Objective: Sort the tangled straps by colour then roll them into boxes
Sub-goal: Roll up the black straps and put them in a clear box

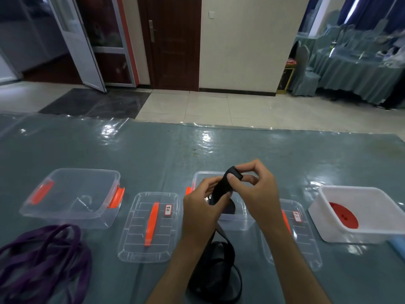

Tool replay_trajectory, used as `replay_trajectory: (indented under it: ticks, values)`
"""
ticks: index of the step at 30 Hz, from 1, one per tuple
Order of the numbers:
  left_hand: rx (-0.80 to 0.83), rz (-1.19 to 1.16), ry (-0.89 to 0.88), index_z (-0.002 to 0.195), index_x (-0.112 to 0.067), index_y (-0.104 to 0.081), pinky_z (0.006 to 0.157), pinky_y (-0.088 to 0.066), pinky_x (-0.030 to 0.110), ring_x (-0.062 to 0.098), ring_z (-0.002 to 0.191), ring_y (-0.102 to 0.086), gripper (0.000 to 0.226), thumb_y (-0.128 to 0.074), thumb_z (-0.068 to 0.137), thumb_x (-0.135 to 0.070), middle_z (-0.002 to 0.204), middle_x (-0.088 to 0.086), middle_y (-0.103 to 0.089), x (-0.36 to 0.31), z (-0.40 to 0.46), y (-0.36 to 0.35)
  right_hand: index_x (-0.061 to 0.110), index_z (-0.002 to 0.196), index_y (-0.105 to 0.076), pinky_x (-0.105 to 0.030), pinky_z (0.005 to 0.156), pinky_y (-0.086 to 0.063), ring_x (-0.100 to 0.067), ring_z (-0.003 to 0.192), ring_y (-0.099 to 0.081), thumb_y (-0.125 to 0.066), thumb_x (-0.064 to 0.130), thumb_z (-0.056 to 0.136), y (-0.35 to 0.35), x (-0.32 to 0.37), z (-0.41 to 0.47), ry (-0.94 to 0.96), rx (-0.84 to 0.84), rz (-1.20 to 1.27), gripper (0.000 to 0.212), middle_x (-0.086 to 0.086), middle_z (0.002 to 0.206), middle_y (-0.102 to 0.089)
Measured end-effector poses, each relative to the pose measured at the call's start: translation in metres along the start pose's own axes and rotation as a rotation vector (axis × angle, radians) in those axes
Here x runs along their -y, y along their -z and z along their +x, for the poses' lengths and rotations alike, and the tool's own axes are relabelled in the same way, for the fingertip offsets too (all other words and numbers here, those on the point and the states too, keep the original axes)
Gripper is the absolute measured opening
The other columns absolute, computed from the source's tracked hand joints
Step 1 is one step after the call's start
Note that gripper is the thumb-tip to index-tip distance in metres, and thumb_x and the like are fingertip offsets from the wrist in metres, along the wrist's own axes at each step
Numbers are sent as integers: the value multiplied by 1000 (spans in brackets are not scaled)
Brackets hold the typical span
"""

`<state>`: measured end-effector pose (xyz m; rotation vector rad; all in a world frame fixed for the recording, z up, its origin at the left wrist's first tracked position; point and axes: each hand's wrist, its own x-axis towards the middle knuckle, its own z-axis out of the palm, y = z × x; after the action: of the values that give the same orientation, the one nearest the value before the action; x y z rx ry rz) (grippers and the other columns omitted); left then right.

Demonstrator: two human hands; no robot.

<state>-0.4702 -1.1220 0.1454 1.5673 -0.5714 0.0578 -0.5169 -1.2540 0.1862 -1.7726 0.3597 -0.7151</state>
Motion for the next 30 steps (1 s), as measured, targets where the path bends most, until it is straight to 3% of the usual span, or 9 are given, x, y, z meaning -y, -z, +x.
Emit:
replay_trajectory:
  ticks: [4, 8, 11, 14, 17, 21, 23, 26, 30]
  values:
    - [86, 55, -14, 120, -27, -71, 92, -53, 17, 4, 109, -70, 39, -83, 87, -10, 110, -20, -75, 5, 3, 8, 17, 86, -69, -53, 77, -64, -25, 79, -79, -85, 18, 84, 5, -5, -1, -55, 29, 16, 16, -5, 84, -77]
    - [98, 145, -132, 119, -24, -72, 96, -53, 26, 12, 113, -67, 34, -83, 87, -18, 113, -17, -72, 3, 5, 7, 20, 81, -68, -54, 73, -64, -29, 77, -77, -81, 10, 85, 2, -7, -6, -26, -35, 46, 17, -7, 79, -75]
    - [69, 169, -189, 119, -20, -75, 92, -50, 20, 11, 109, -68, 35, -86, 86, -19, 110, -14, -72, 3, 7, 7, 11, 82, -72, -42, 73, -65, -25, 75, -78, -84, 3, 83, 2, -6, -8, -49, -82, 93, 14, -7, 78, -76]
    - [91, 121, -147, 116, -19, -77, 89, -55, 25, 15, 103, -69, 34, -87, 84, -16, 105, -13, -72, 5, 8, 10, 6, 86, -75, -26, 68, -61, -20, 76, -78, -85, 5, 83, 4, -5, -11, -104, -91, 146, 10, -6, 80, -79]
    - [102, 122, -166, 114, -18, -77, 89, -55, 29, 17, 103, -69, 31, -86, 85, -15, 104, -13, -70, 6, 10, 11, 1, 92, -76, -23, 64, -59, -20, 75, -77, -80, 13, 89, 6, -11, -11, -273, -46, 238, 12, -10, 83, -79]
    - [-12, 59, -139, 114, -16, -75, 90, -58, 28, 16, 102, -72, 35, -87, 82, -11, 105, -13, -71, 8, 9, 1, 2, 92, -80, -47, 97, -60, -43, 101, -70, -71, 34, 97, 1, -26, -16, -437, 97, 265, 34, -31, 98, -72]
    - [-70, 20, -143, 105, -12, -76, 88, -60, 33, 18, 99, -73, 26, -87, 82, -8, 102, -10, -73, 15, 8, -6, 5, 95, -82, -46, 101, -58, -39, 104, -72, -68, 35, 98, -3, -30, -18, -461, 93, 296, 34, -29, 100, -74]
    - [-55, 16, -151, 100, -6, -77, 86, -61, 41, 19, 98, -73, 21, -87, 82, -9, 102, -10, -73, 29, 5, -12, 8, 92, -83, -37, 92, -61, -29, 90, -74, -68, 32, 99, -1, -35, -16, -480, 46, 311, 29, -25, 96, -76]
    - [27, 16, -100, 120, -12, -75, 88, -60, 37, 19, 104, -72, 39, -85, 83, -4, 110, -13, -73, 37, 0, -15, -2, 88, -79, -19, 64, -57, -17, 72, -75, -61, 23, 103, 0, -36, -16, -530, 52, 366, 34, -15, 78, -77]
